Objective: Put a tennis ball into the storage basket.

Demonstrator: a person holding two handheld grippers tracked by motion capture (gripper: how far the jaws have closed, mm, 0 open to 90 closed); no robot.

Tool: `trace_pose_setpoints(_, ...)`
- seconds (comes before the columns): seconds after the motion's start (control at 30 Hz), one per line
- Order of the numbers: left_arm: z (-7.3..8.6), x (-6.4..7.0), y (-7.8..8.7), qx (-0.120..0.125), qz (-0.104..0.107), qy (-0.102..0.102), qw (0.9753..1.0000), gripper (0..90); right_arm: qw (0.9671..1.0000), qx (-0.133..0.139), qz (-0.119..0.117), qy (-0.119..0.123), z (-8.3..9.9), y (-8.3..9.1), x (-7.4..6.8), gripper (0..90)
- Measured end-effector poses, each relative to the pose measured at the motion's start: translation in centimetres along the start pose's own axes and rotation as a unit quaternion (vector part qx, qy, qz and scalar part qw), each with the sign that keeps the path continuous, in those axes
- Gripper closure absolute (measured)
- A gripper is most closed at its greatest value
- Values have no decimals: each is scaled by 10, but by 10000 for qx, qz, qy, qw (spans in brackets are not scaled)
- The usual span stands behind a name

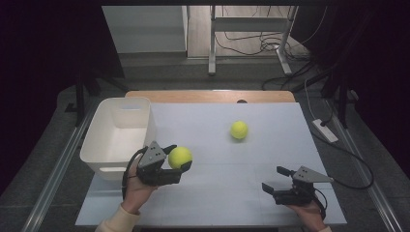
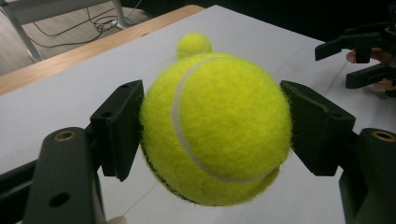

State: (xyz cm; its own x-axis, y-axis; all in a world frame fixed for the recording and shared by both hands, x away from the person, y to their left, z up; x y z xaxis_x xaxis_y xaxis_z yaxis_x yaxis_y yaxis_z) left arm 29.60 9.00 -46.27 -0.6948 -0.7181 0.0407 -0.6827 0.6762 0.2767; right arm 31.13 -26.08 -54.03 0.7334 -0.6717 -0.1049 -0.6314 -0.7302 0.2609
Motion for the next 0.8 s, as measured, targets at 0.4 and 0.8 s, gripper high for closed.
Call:
trace_pose_setpoints(0.4,-17,-4,7,288,-70,-44,9996,271,10000,-15,3,-4,0,0,0,88)
trace_pose_setpoints(0.8,-27,-8,14,463,-167,-43,9988,271,10000,-23,0,1,1,0,0,88)
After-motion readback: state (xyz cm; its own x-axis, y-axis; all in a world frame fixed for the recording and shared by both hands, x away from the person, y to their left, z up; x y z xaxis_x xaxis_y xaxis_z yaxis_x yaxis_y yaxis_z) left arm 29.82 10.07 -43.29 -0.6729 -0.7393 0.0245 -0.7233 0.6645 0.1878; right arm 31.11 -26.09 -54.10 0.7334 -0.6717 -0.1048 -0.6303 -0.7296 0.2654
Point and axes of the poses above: each handheld gripper's, and its own axes: y roughly backward along the jaws, z roughly out of its underside, x roughly to its right, the point moved 7 cm from there along -y, roughly forward along the jaws, and after that the axes turned 10 degrees about x, right-handed, at the moved point
